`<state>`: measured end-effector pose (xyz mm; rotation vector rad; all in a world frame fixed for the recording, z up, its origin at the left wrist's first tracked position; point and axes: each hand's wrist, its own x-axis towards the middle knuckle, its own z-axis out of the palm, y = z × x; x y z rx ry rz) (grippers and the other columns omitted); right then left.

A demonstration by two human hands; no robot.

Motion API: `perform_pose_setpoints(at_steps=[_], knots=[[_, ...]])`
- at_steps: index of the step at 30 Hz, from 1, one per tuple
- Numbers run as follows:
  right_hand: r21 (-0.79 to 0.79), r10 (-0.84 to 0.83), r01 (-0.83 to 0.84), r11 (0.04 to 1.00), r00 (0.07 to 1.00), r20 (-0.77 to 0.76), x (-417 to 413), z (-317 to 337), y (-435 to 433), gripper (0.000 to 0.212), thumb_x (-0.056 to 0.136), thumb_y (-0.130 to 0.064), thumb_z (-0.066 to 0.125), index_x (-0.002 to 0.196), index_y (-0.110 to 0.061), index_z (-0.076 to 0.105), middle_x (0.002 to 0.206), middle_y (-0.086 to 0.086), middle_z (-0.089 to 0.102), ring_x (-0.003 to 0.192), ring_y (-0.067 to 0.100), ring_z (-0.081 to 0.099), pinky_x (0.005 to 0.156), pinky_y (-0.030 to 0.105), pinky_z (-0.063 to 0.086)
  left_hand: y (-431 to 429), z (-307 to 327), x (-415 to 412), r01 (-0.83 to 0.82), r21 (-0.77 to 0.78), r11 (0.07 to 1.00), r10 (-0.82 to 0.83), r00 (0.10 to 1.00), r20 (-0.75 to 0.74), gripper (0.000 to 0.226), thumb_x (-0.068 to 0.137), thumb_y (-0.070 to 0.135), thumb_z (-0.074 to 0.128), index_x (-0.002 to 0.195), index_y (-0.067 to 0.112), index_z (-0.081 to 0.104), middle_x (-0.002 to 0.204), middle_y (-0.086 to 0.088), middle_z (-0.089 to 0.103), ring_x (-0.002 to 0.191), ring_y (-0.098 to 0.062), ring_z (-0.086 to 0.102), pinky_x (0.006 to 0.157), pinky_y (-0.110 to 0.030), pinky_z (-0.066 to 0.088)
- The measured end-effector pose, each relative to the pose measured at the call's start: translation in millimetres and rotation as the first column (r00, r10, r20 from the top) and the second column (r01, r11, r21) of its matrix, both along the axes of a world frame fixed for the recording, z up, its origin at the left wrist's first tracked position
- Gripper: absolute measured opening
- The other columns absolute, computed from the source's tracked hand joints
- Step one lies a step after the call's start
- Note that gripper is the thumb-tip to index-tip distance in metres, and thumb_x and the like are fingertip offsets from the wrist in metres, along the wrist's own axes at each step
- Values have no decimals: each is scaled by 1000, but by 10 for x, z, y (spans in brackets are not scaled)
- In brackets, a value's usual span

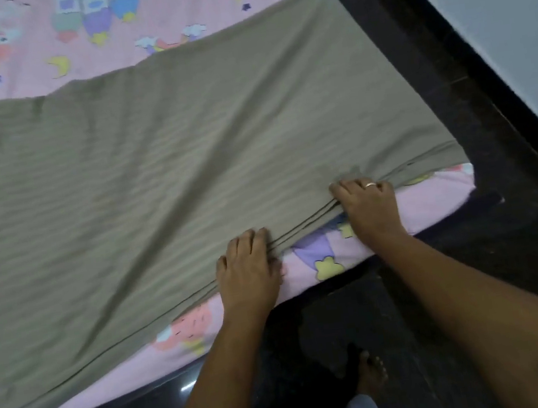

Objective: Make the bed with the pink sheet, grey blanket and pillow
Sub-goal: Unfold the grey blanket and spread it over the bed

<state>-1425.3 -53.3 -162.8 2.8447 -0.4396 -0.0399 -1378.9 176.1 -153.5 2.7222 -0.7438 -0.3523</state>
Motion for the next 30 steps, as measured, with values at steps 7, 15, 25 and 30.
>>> perform_pose_setpoints(at_steps=[7, 15, 25, 30], knots=[[132, -348, 339, 931, 936, 55, -338, 133, -958, 43, 82, 0, 57, 123, -12, 56, 110, 15, 59, 95, 41, 55, 59, 41, 44, -792, -58, -98, 114, 64, 991, -116, 993, 32, 50, 80, 17, 47, 130, 16, 53, 132, -6, 53, 115, -29, 52, 83, -43, 45], [241, -450, 425, 873, 891, 58, -249, -24, -1756, 47, 96, -12, 39, 142, -18, 37, 138, 13, 44, 117, 43, 43, 85, 50, 42, -1832, -137, -145, 157, 50, 986, -159, 986, 43, 53, 84, 11, 38, 136, 13, 47, 135, -8, 51, 118, -31, 48, 86, -44, 44], [250, -349, 345, 905, 937, -29, -755, 27, -2494, 19, 91, -14, 54, 107, -5, 57, 97, 19, 64, 89, 39, 62, 64, 39, 42, -2481, -139, -354, 120, 108, 987, -124, 992, 26, 61, 92, 4, 34, 148, 26, 26, 154, 1, 28, 139, -28, 26, 108, -43, 29], [254, -399, 398, 882, 916, -50, -1241, -107, -2436, 17, 72, 7, 67, 87, 0, 62, 65, 21, 62, 51, 38, 60, 46, 36, 45, -2420, -37, -748, 166, 118, 979, -163, 986, -34, 72, 89, 2, 39, 151, 27, 12, 159, 0, 13, 146, -28, 12, 114, -45, 16]])
